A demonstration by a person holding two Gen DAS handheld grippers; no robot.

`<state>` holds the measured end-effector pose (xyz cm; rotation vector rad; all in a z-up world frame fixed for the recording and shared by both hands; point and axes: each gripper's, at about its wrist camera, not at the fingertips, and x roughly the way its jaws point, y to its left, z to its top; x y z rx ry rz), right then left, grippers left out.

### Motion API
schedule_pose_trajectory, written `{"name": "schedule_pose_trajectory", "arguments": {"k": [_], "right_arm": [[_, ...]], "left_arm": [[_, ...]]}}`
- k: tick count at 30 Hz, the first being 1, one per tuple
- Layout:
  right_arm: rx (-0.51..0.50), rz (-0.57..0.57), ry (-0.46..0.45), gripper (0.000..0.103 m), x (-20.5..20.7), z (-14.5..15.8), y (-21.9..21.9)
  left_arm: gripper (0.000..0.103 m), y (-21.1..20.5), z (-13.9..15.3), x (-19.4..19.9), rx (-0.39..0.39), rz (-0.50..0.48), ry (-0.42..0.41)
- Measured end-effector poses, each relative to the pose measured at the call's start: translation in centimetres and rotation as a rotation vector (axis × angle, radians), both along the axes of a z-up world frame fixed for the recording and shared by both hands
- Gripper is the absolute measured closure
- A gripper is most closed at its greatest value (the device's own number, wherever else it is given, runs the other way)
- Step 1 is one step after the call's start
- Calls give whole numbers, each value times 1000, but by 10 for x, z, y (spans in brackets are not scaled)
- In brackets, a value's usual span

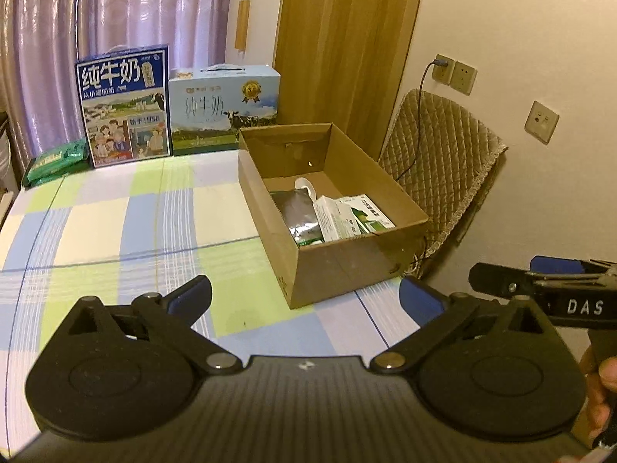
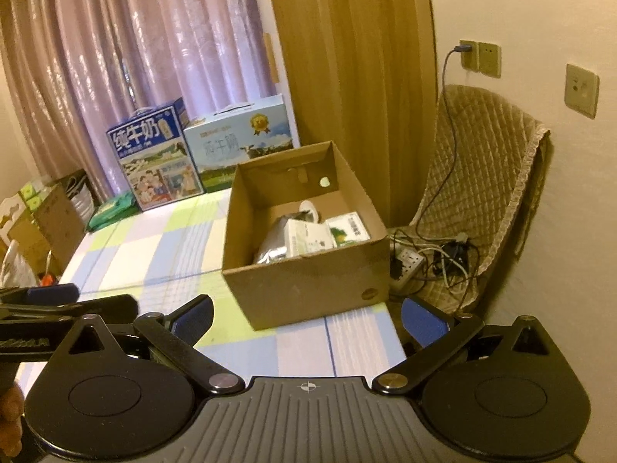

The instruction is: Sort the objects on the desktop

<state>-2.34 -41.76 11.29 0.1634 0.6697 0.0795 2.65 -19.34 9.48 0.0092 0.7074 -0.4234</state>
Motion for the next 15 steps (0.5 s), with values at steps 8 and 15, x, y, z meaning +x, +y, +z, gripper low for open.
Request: {"name": "schedule_pose_trajectory", "arguments": {"k": [8, 15], "right_arm": [[-15, 16, -16, 2, -15, 9, 5], [-7, 16, -25, 2, -16, 15, 4]], "left_arm": [[1, 4, 0, -11, -5, 8, 29], [1, 7, 5, -10, -23, 17, 33]]}}
